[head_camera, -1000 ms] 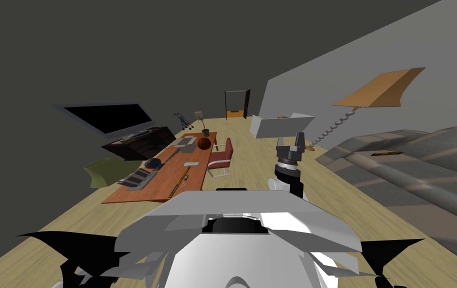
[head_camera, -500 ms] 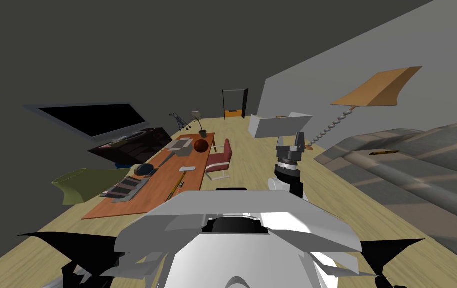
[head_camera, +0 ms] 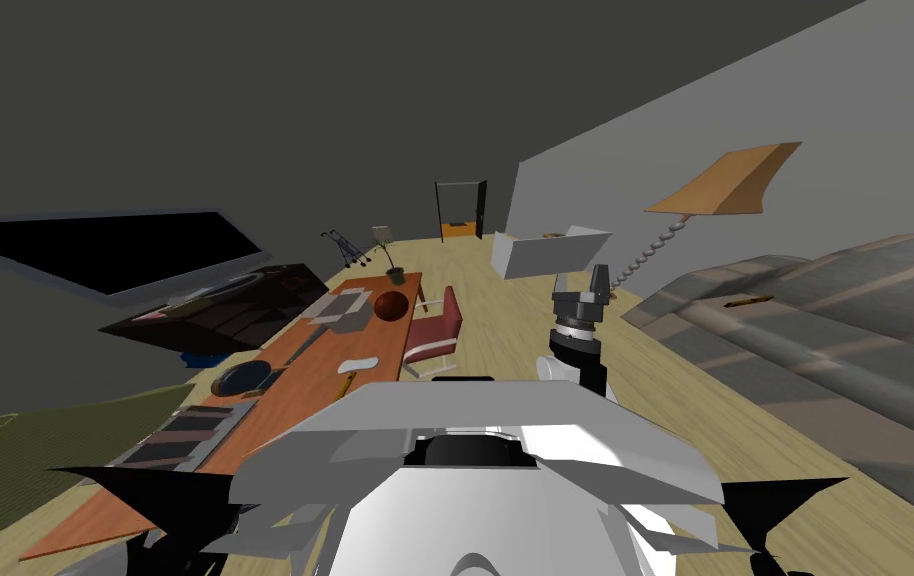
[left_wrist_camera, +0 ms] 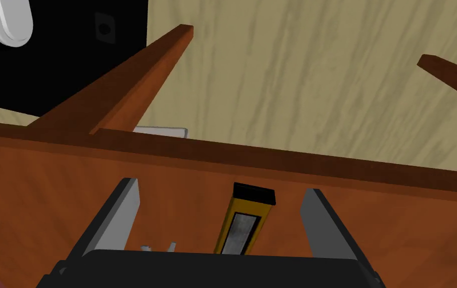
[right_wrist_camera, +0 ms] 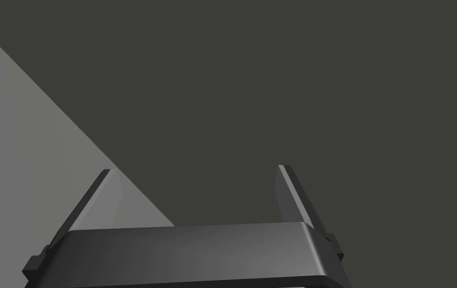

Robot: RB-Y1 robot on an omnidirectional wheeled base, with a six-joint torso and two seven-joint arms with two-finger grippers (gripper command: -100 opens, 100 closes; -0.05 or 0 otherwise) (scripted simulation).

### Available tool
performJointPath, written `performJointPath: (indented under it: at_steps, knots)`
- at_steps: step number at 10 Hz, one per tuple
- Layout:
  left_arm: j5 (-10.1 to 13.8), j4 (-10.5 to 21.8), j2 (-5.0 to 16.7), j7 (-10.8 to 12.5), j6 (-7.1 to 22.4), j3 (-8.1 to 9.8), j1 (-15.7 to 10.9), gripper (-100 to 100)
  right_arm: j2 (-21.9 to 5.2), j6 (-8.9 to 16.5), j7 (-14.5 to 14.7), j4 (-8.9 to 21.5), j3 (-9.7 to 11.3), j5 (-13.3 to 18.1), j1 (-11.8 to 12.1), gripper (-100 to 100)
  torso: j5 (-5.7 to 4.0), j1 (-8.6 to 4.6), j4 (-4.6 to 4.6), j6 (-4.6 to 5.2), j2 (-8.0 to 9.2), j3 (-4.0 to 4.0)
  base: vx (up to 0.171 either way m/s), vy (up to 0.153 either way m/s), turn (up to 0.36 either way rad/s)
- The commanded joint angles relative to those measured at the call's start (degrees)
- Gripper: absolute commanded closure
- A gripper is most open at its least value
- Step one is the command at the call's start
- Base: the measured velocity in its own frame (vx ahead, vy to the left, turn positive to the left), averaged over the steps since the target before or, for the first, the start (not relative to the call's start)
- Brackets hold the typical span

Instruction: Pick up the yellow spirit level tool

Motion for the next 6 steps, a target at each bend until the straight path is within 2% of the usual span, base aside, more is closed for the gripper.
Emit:
performJointPath:
  at_steps: [1, 3, 4, 5, 6]
  knots:
    - [-0.78, 1.11, 0.67, -0.65, 0.09, -0.93, -0.92, -100, 0.00, 0.00, 0.00, 0.00, 0.00, 0.00, 0.00, 0, 0.00, 0.00, 0.00, 0.00, 0.00, 0.00, 0.256, 0.006, -0.165]
    - [-1.33, 1.96, 0.87, -1.29, -0.03, -1.64, -1.94, -100, 0.00, 0.00, 0.00, 0.00, 0.00, 0.00, 0.00, 0, -0.01, -0.01, 0.00, 0.00, 0.02, 0.01, 0.227, 0.017, -0.157]
    - [-1.12, 1.89, 0.78, -1.24, -0.12, -1.37, -1.66, -100, 0.00, 0.00, 0.00, 0.00, 0.00, 0.00, -0.01, 0, -0.01, -0.03, 0.02, -0.02, 0.14, 0.07, 0.084, 0.009, -0.027]
    - [-1.16, 1.88, 0.81, -1.27, -0.11, -1.40, -1.74, 0, 0.00, 0.00, 0.00, 0.00, 0.00, 0.00, -0.01, 0, -0.02, -0.09, 0.08, -0.07, 0.53, 0.28, 0.018, 0.003, 0.002]
    - [-0.94, 2.24, -0.82, -1.76, 1.15, -1.42, -2.20, -100, 0.01, 0.00, 0.00, 0.00, 0.00, 0.00, -0.02, 0, -0.03, -0.12, 0.16, -0.08, 0.82, 0.45, -0.012, 0.034, -0.034]
